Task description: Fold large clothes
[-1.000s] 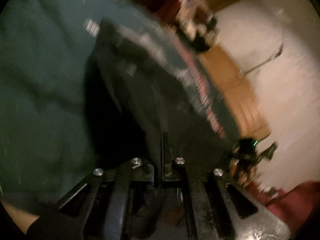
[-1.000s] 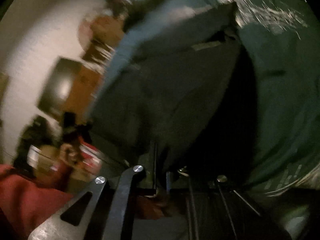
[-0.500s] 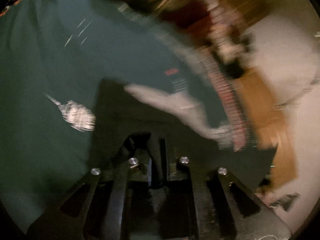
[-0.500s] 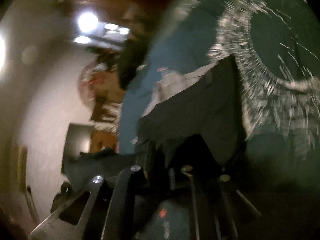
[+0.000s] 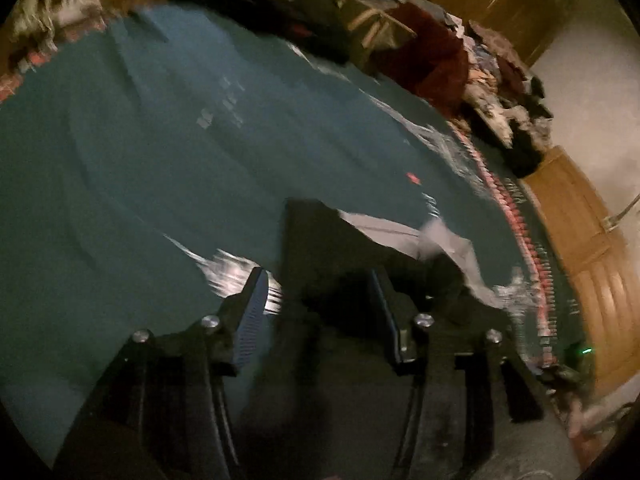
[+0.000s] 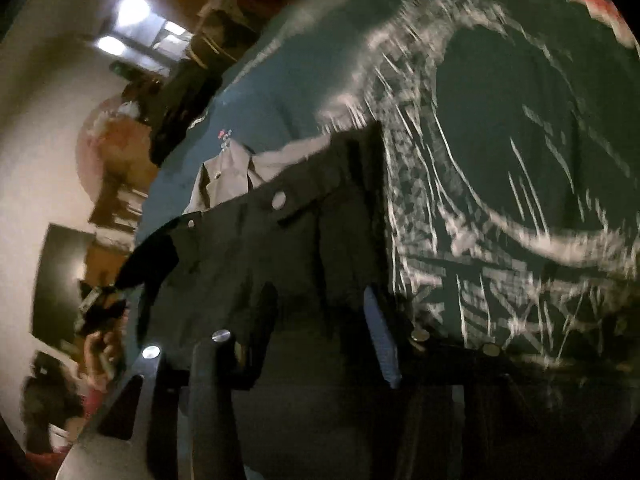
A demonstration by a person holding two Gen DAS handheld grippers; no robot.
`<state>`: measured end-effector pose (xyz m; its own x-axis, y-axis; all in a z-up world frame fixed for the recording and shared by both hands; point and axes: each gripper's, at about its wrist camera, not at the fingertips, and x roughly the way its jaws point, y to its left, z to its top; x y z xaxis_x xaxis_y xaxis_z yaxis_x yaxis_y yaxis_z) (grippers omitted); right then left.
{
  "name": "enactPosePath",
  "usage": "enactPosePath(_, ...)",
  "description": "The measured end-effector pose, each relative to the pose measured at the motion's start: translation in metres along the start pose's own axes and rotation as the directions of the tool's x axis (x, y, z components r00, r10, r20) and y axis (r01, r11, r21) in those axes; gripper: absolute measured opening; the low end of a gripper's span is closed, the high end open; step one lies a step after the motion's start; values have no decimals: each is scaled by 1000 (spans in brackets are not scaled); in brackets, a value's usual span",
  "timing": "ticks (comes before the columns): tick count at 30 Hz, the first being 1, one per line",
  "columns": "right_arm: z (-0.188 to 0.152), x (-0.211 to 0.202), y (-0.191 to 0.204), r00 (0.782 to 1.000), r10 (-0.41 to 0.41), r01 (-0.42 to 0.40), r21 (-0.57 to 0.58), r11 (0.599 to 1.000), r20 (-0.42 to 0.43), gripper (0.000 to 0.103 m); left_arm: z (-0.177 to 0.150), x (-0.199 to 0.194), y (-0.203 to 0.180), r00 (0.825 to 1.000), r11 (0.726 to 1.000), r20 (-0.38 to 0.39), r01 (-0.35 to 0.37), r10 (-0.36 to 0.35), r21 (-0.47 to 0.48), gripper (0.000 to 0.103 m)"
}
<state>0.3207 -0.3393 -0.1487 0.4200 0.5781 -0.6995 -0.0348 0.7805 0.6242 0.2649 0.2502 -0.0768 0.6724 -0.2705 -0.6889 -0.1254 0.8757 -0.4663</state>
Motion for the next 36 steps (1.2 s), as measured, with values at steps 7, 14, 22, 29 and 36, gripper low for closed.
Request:
enactPosePath(7, 4, 26, 6, 997, -72, 72, -26, 997, -19, 51, -17, 14, -24, 997, 982, -77, -16, 31, 189, 53)
enactPosePath(14, 6, 36, 16, 985, -175, 175, -110, 978, 4, 31, -38, 50, -12, 972, 973, -164, -135, 167, 188, 52)
enactPosePath(22, 17, 46, 19, 966, -257, 258, -174, 950, 31, 8, -54, 11, 13, 982, 980, -112, -132, 150, 152, 43)
enactPosePath(29, -29, 4, 103, 967, -172, 218, -257, 942, 189, 22, -107, -22, -92, 989, 915, -104, 138, -106, 378, 49)
enactPosePath(36, -135, 93, 188, 996, -80, 51, -479, 876, -40, 20, -159, 52, -106, 952, 916, -288, 199, -98, 348, 35)
